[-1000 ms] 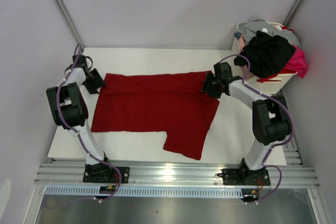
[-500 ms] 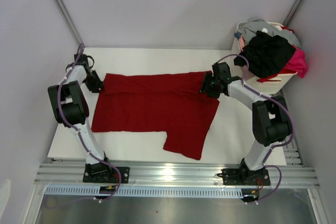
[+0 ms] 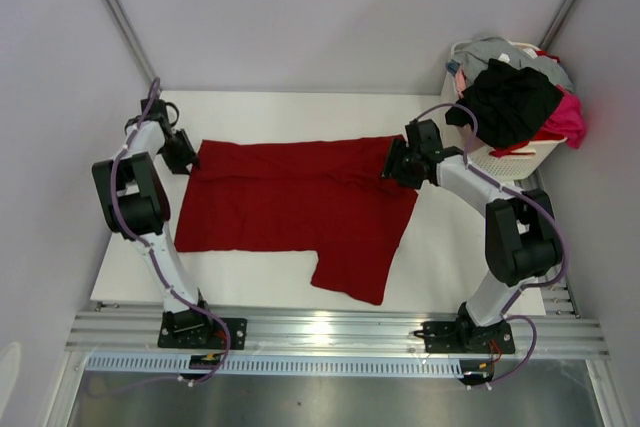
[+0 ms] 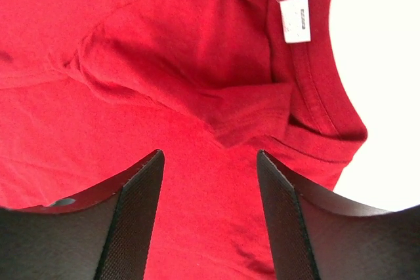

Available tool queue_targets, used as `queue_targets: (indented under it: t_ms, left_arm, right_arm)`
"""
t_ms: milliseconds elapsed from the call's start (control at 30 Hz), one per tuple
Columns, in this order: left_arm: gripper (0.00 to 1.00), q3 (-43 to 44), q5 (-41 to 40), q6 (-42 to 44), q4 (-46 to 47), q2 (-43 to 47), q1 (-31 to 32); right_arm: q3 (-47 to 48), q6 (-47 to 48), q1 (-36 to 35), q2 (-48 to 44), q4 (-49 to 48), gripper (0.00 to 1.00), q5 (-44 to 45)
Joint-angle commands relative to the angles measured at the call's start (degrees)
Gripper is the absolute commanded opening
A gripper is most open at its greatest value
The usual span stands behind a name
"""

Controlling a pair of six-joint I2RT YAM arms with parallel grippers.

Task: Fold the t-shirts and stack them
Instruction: Fold the flattened tshirt in 1/3 of the way

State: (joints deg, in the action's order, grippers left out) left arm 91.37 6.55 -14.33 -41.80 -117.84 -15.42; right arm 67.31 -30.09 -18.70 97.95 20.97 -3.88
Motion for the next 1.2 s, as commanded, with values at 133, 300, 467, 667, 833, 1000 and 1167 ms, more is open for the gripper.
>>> queue_targets:
  t_ms: [133, 300, 467, 667, 833, 1000, 1167]
  left_arm:
    - [0.63, 3.46, 1.10, 1.93, -3.46, -1.51, 0.39]
    - [0.54, 4.95, 2.41, 2.37, -5.65, -2.13, 0.57]
    - [0.49, 2.24, 0.84, 0.80, -5.22, -0.90, 1.71]
    - [0.40, 2.66, -0.48, -0.88, -4.16, -0.72, 1.88]
    - [0.21, 3.73, -0.57, -0.17, -5.48, -1.60, 1.80]
    - [0.01, 2.50, -0.39, 0.18, -3.99, -0.81, 1.80]
    - [0.01, 1.44, 0.04, 1.05, -3.11, -0.29, 1.88]
  right_arm:
    - [-1.65, -0.76, -0.20, -3.38, 0.74, 0.65, 1.60]
    - [-1.83, -0.68, -0.20, -3.82, 0.21, 0.65, 1.60]
    - [-2.09, -0.41, -0.20, -3.82, -0.05, 0.65, 1.24]
    - [-2.44, -0.06, -0.20, -4.35, -0.14, 0.65, 1.07]
    - [-3.50, 0.20, -0.20, -5.58, 0.03, 0.65, 1.68]
    - [-4.73, -0.41, -0.20, -7.07, 0.38, 0.65, 1.68]
    - [-7.71, -3.30, -0.20, -8.65, 0.04, 0.68, 0.81]
